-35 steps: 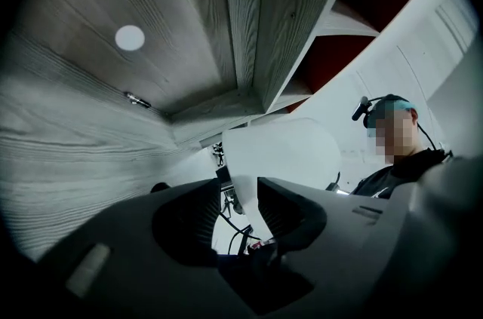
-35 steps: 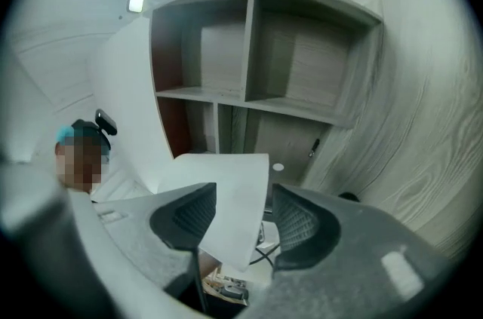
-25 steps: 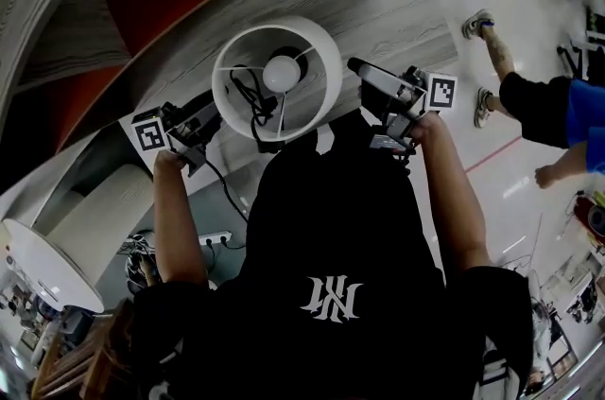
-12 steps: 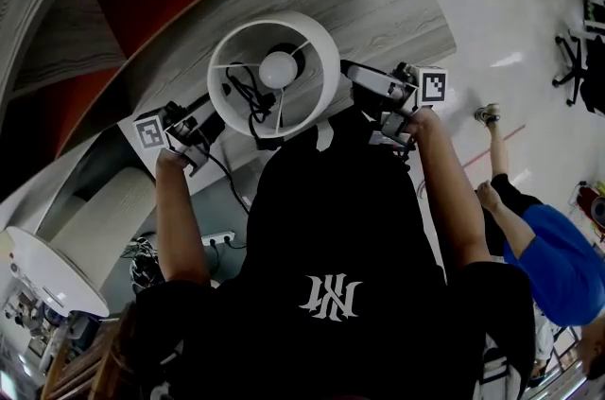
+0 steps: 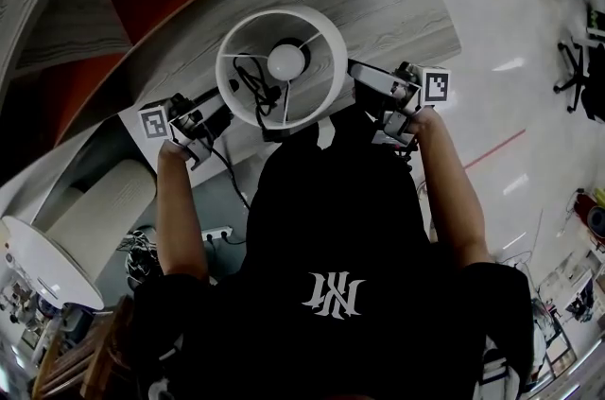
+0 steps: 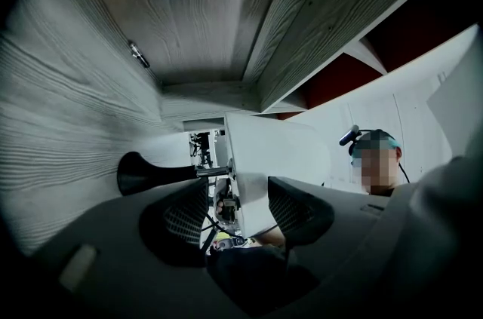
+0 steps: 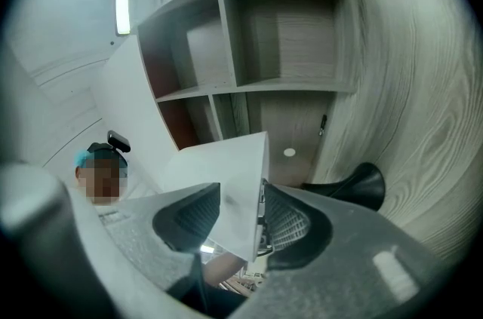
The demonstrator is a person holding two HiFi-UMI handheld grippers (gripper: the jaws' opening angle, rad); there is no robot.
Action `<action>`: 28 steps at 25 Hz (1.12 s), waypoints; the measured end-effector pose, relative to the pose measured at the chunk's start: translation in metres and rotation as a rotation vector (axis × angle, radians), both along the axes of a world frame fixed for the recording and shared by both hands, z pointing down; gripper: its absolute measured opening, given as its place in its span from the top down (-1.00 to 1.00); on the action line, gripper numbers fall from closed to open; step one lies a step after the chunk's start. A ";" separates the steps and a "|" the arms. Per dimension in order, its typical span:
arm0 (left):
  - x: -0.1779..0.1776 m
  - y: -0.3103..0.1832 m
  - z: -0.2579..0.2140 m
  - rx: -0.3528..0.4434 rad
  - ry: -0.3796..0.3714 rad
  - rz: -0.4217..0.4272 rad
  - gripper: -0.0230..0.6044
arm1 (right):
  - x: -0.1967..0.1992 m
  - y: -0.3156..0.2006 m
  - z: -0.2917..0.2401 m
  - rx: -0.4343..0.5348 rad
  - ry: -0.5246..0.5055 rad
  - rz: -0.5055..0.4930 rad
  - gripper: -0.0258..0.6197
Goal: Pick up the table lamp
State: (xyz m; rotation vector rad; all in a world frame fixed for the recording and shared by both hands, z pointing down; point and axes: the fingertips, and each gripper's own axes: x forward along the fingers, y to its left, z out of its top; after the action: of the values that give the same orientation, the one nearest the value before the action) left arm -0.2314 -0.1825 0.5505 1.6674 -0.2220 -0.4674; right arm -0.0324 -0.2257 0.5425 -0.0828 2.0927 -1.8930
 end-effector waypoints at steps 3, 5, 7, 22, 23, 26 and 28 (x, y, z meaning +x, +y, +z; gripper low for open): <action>0.002 0.000 -0.003 0.002 0.013 0.001 0.17 | -0.001 0.000 -0.003 0.008 -0.008 0.000 0.37; 0.002 0.000 -0.004 0.003 0.018 0.002 0.18 | -0.002 0.000 -0.004 0.012 -0.011 0.003 0.41; 0.002 0.000 -0.004 0.008 0.017 0.008 0.19 | -0.002 0.000 -0.003 0.015 -0.011 0.006 0.42; 0.004 -0.001 -0.014 0.053 0.047 0.031 0.39 | -0.002 -0.001 -0.003 0.039 0.020 0.012 0.44; 0.004 -0.001 -0.015 0.058 0.050 0.032 0.43 | -0.003 -0.001 -0.003 0.041 0.023 0.011 0.44; 0.004 0.000 -0.016 0.068 0.047 0.035 0.47 | -0.003 -0.001 -0.004 0.052 0.035 0.002 0.44; 0.004 -0.001 -0.017 0.072 0.043 0.035 0.47 | -0.003 0.000 -0.004 0.059 0.045 -0.006 0.44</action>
State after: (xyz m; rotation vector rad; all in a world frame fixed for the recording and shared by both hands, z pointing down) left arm -0.2270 -0.1834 0.5336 1.7273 -0.1456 -0.4898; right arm -0.0351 -0.2253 0.5386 -0.1066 2.1796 -1.8478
